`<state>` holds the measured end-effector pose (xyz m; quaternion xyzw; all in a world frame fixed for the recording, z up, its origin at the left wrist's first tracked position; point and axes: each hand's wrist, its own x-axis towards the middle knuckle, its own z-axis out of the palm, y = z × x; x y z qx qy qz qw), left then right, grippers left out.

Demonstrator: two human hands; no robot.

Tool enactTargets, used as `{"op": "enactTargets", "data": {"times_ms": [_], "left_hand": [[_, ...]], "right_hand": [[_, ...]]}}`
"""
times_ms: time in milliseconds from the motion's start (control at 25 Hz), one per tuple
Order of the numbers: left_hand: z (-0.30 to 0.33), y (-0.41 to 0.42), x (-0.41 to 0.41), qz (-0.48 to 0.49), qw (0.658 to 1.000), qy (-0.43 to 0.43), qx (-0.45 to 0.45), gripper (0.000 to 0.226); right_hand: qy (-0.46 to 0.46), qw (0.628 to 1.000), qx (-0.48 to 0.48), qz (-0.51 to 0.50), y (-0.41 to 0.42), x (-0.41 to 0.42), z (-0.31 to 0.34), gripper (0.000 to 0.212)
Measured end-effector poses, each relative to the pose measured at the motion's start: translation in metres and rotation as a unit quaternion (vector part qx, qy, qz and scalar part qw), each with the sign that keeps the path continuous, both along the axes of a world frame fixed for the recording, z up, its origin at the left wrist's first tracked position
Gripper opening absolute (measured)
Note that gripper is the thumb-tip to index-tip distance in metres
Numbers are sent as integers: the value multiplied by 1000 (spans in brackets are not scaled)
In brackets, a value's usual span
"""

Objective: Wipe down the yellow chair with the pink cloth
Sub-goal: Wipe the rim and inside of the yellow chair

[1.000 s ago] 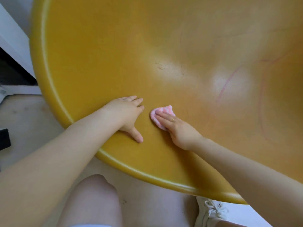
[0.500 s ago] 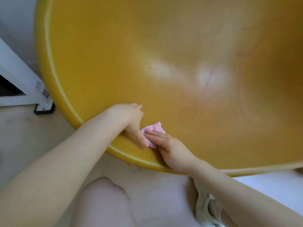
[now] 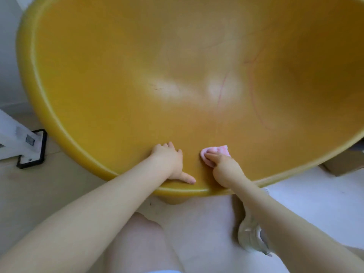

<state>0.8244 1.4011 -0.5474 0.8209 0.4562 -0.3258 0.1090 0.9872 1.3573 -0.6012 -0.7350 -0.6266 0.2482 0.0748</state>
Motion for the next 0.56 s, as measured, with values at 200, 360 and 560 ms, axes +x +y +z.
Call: {"op": "enactTargets", "data": {"times_ms": [200,360,560], "left_hand": [[-16,17,5,66,997,-40,-21,125],[-25,17,13,89,995,-35,-11,122],[-33,30,36,153,987,-36,-27,115]], "right_hand": [[99,985,52,129,-16,-24,1,45],[-61,996,4,69,34,43,-18,65],[-95,993,-59,-35,72,84,-4,62]]}}
